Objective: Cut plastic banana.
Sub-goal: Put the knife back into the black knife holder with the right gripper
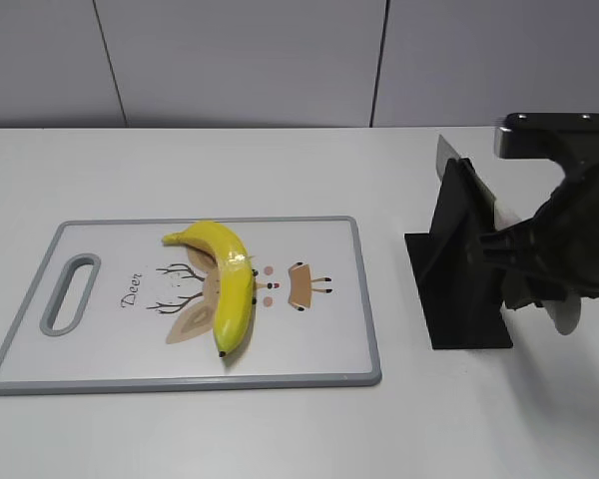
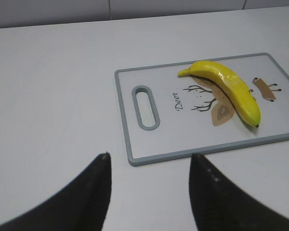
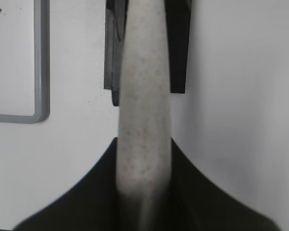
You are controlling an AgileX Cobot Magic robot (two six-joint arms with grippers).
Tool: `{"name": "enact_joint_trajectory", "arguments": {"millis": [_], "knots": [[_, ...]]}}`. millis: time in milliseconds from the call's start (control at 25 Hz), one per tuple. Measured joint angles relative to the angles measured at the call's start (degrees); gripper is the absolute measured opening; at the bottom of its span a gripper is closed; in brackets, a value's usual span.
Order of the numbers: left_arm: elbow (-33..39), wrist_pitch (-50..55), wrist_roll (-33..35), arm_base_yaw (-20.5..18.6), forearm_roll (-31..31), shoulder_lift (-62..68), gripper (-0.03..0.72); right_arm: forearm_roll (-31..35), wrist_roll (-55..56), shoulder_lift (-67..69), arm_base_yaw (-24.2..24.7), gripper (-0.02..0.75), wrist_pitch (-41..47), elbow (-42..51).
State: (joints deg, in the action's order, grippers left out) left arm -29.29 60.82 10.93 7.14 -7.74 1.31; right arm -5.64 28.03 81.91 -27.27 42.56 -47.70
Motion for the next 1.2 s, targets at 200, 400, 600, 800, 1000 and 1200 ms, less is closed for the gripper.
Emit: {"name": "enact_joint_trajectory", "arguments": {"millis": [200,400,600,800,1000,1200], "knots": [[0.00,0.00,0.00,0.00,0.00,0.00,0.500,-0.16,0.00,0.66,0.00,0.198,-0.71,0.00],[0.00,0.00,0.00,0.00,0.00,0.00,0.500,-0.27,0.00,0.66,0.00,0.482,-1.94,0.00],[0.00,0.00,0.00,0.00,0.00,0.00,0.500,-0.27,0.00,0.66,0.00,0.667,-1.96,0.00],[0.00,-0.93,0.00,0.00,-0.75,0.00,0.499,-0.30,-0.51,-1.23,0.00,0.684,-1.96,-0.12],[0.00,-1.28,0.00,0.00,-0.75,0.00,0.499,-0.28,-4.42,-6.59,0.00,0.684,-0.87,-1.20],[0.11,-1.22,0.00,0.00,-0.75,0.00,0.499,2.05,-18.33,-14.39,0.00,0.664,1.29,-1.21]]}}
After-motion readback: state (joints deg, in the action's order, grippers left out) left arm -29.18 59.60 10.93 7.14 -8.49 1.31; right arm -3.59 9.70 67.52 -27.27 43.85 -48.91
